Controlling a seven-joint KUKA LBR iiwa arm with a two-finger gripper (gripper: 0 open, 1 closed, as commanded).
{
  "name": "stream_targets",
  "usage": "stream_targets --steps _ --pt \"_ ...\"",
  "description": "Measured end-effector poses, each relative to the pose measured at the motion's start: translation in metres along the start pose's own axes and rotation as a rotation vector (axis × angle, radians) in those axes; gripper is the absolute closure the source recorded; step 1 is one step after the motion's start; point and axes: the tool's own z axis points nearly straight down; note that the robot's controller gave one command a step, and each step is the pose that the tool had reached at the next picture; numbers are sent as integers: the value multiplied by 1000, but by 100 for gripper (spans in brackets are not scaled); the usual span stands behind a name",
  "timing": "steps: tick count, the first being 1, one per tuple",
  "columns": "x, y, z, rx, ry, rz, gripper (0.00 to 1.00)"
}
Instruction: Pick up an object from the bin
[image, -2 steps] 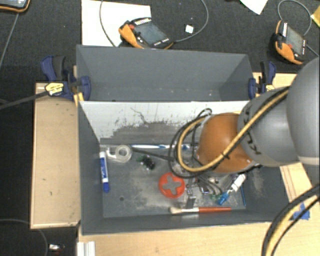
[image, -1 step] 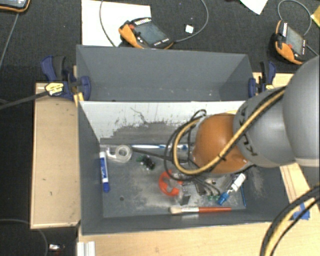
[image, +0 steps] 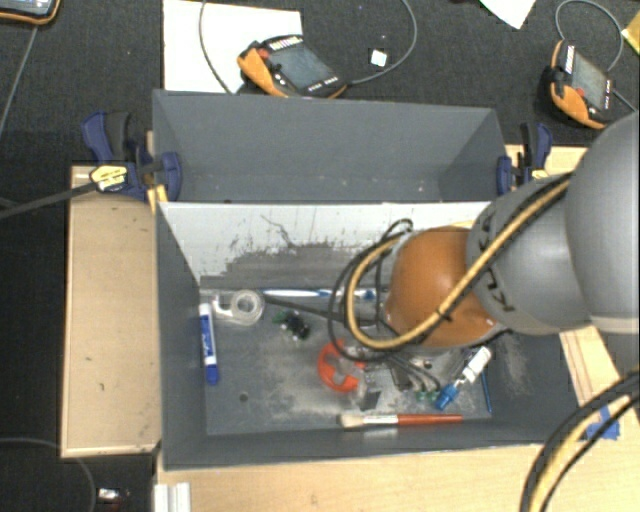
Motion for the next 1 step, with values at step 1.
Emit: stream_targets --steps 1 --pt "1 0 -16 0 1 1 100"
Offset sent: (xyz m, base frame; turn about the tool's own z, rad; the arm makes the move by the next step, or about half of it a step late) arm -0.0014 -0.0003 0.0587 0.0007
